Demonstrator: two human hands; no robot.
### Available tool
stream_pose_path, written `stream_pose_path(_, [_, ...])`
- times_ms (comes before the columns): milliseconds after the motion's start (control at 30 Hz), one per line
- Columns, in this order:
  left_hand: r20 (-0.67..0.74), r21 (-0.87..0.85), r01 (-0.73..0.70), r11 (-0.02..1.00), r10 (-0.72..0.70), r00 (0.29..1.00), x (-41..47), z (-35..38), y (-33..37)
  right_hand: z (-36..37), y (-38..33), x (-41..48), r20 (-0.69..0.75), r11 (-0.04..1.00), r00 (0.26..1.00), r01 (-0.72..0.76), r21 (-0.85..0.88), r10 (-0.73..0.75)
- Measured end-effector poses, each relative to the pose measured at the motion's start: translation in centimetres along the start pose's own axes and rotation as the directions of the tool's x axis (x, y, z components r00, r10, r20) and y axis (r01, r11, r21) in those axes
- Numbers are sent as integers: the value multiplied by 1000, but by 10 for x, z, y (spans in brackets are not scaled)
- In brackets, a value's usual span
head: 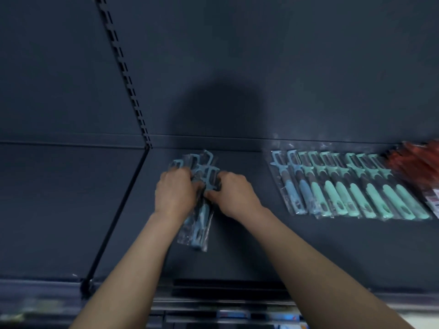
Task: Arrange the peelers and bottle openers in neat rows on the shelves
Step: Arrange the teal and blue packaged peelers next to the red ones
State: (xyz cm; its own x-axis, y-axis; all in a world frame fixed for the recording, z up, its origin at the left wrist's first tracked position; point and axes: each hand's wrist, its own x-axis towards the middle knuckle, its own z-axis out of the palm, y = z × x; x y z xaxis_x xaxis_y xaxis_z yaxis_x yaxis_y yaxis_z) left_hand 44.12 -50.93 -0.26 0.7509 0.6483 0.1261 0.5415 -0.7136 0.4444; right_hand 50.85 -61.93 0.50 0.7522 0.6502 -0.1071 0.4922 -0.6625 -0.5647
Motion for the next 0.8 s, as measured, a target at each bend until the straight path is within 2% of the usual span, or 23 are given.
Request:
stream_pose_path(233, [72,15,-78,997,76,994,7,-7,-5,6,-12,-1,77,998,995,-59,-2,59])
stream_pose_path(367, [114,38,-68,997,63,991,8,-9,-3,4,-11,0,-35,990,990,-141,-21,140])
stream_pose_path(567, [158,88,-104,991,89,983,13,-6,5,-4,-1,-4,-151,959,947,-274,75,283])
stream_pose_path(800, [42,74,-109,991,106,993,11,-9,26,-19,15,-5,-316,948,894,-303,99,318])
